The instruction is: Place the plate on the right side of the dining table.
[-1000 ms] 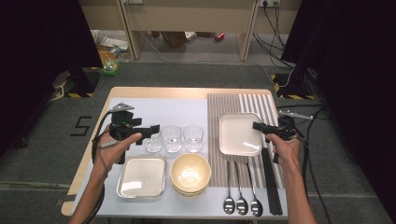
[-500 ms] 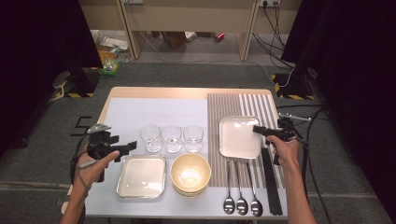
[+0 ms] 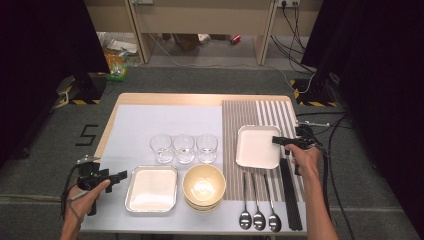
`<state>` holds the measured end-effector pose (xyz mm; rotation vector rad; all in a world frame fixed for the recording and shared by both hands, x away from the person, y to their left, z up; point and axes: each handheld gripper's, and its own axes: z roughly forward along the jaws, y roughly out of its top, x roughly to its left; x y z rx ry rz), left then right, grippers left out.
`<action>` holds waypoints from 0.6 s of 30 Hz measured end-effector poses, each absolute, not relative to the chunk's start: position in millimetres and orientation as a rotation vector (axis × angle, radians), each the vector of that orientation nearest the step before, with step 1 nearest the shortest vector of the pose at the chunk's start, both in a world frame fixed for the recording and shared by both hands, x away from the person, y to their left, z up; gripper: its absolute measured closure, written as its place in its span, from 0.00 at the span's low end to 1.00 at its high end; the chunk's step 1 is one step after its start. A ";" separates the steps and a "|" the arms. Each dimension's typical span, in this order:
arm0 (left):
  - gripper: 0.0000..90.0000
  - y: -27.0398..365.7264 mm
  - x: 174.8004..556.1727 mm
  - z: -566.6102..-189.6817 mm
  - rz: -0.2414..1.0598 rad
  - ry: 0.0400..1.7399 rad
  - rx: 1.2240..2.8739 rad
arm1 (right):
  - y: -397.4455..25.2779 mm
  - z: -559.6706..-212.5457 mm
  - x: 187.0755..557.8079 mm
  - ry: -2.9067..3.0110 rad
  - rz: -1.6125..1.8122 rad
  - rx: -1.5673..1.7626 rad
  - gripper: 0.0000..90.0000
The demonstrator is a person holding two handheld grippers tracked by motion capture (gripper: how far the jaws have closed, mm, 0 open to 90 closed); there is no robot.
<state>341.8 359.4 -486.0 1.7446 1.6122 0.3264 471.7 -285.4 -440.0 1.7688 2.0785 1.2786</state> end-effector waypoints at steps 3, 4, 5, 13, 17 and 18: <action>0.18 358.7 338.4 -491.6 0.362 1.609 1.752 | -286.3 -442.9 474.7 2.082 1.266 1.789 0.79; 0.18 358.0 337.2 -492.3 0.372 1.603 1.750 | -287.0 -444.1 475.4 2.082 1.267 1.785 0.79; 0.18 357.7 336.3 -492.6 0.386 1.600 1.760 | -287.2 -445.0 476.0 2.082 1.266 1.791 0.79; 0.19 346.5 329.5 -499.3 0.534 1.544 1.822 | -288.8 -453.7 478.8 2.084 1.204 1.819 0.76; 0.19 342.6 325.2 -503.9 0.604 1.510 1.837 | -290.0 -458.8 480.3 2.074 1.202 1.849 0.75; 0.19 341.7 324.5 -504.9 0.620 1.504 1.836 | -290.4 -460.8 481.0 2.071 1.201 1.855 0.75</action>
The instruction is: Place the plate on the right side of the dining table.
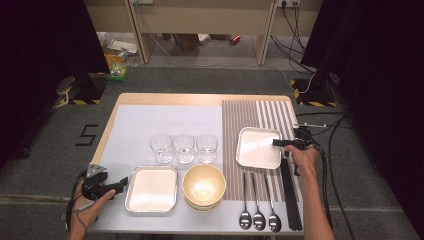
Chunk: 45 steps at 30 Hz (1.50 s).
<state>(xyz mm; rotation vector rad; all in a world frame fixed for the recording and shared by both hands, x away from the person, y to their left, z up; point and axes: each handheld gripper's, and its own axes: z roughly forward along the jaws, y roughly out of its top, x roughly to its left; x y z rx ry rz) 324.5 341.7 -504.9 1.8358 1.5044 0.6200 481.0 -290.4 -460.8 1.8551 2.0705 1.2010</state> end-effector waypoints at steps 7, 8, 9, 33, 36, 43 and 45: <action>0.18 341.1 324.8 -504.7 0.617 1.504 1.846 | -292.7 -472.5 485.5 2.063 1.192 1.906 0.75; 0.18 341.2 324.8 -504.7 0.617 1.505 1.845 | -292.4 -473.5 485.9 2.058 1.186 1.916 0.74; 0.18 341.2 324.8 -504.7 0.617 1.504 1.844 | -292.1 -474.1 486.0 2.054 1.178 1.917 0.82; 0.18 342.0 324.6 -504.8 0.611 1.505 1.836 | -283.6 -473.4 482.6 2.123 0.972 1.760 0.91; 0.18 341.7 324.8 -505.0 0.615 1.505 1.837 | -286.0 -473.3 482.3 2.125 0.974 1.765 0.92; 0.17 341.0 324.9 -504.9 0.620 1.502 1.848 | -285.0 -474.8 480.2 2.097 0.987 1.806 0.83; 0.17 340.9 324.9 -504.8 0.616 1.502 1.852 | -284.3 -474.6 479.2 2.105 0.996 1.805 0.81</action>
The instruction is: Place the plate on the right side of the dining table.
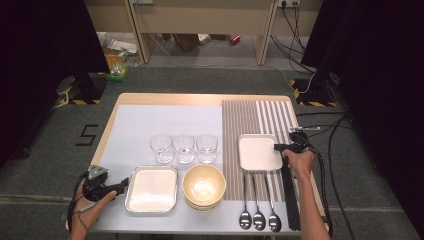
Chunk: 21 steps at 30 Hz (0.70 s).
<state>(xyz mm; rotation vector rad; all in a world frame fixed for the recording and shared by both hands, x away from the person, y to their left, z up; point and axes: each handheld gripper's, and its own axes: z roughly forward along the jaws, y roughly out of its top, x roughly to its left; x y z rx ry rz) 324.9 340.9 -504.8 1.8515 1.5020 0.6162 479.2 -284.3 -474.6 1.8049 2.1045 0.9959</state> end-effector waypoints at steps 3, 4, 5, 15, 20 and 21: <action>0.17 340.9 324.9 -504.8 0.619 1.501 1.854 | -283.9 -473.2 477.3 2.114 0.972 1.778 0.81; 0.17 340.9 324.9 -504.8 0.619 1.501 1.854 | -283.5 -472.8 476.7 2.109 0.965 1.785 0.80; 0.17 340.9 324.8 -504.8 0.619 1.501 1.853 | -283.5 -472.4 476.5 2.103 0.960 1.787 0.78; 0.17 340.6 324.7 -504.9 0.619 1.501 1.850 | -280.7 -463.2 465.9 2.101 0.925 1.731 0.73; 0.17 340.6 324.7 -505.0 0.621 1.501 1.849 | -278.7 -463.6 458.6 2.117 0.870 1.687 0.67; 0.17 340.6 324.7 -505.0 0.621 1.501 1.850 | -277.3 -463.6 456.2 2.120 0.854 1.685 0.66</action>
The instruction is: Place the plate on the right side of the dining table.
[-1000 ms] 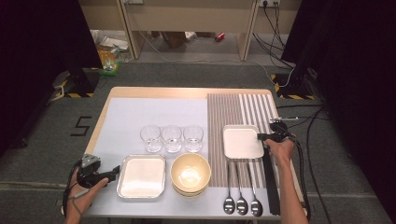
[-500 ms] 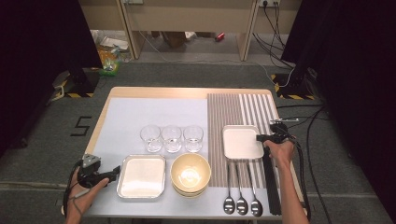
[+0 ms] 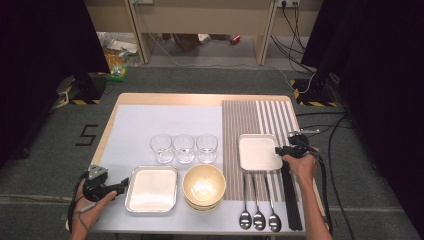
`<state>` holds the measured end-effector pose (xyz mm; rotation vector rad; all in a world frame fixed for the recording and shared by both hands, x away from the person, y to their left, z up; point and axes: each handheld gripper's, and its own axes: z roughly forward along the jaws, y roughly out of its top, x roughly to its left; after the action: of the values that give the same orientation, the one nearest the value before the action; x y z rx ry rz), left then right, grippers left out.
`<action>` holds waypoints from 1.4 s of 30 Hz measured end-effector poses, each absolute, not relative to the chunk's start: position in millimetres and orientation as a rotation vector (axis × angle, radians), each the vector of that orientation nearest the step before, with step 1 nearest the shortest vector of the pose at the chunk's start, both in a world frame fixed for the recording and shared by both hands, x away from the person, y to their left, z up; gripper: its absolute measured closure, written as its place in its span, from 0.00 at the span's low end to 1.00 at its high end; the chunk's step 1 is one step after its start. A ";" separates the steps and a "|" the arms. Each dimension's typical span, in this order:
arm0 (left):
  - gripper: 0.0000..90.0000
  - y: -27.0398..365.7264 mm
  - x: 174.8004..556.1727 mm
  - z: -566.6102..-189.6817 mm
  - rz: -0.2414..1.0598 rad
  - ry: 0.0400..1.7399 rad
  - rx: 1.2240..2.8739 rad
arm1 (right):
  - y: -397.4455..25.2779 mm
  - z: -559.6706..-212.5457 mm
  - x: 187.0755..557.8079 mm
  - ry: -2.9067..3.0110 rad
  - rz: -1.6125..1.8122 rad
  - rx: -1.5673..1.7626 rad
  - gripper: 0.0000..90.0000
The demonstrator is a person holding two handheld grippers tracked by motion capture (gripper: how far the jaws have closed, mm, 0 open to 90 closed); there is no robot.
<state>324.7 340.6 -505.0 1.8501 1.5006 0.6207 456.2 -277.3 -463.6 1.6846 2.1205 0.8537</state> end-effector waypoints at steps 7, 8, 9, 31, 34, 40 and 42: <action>0.17 340.1 324.7 -505.3 0.628 1.501 1.849 | -273.0 -463.3 437.3 2.145 0.756 1.603 0.59; 0.17 340.2 324.7 -505.2 0.627 1.501 1.850 | -273.1 -463.7 435.1 2.142 0.743 1.601 0.58; 0.17 340.1 324.7 -505.3 0.627 1.501 1.849 | -273.6 -464.2 432.8 2.146 0.752 1.601 0.58; 0.17 340.2 324.6 -505.1 0.625 1.502 1.850 | -264.6 -463.7 403.8 2.198 0.686 1.479 0.56; 0.17 340.1 324.7 -505.3 0.628 1.501 1.851 | -263.5 -463.6 402.1 2.205 0.683 1.474 0.56; 0.17 340.1 324.7 -505.3 0.628 1.501 1.851 | -262.8 -462.6 402.1 2.193 0.714 1.474 0.55; 0.17 340.1 324.7 -505.3 0.628 1.502 1.850 | -262.5 -460.3 402.3 2.188 0.725 1.463 0.54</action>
<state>324.7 340.1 -505.3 1.8500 1.5015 0.6278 402.3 -262.5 -460.3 1.4629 2.1881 0.7253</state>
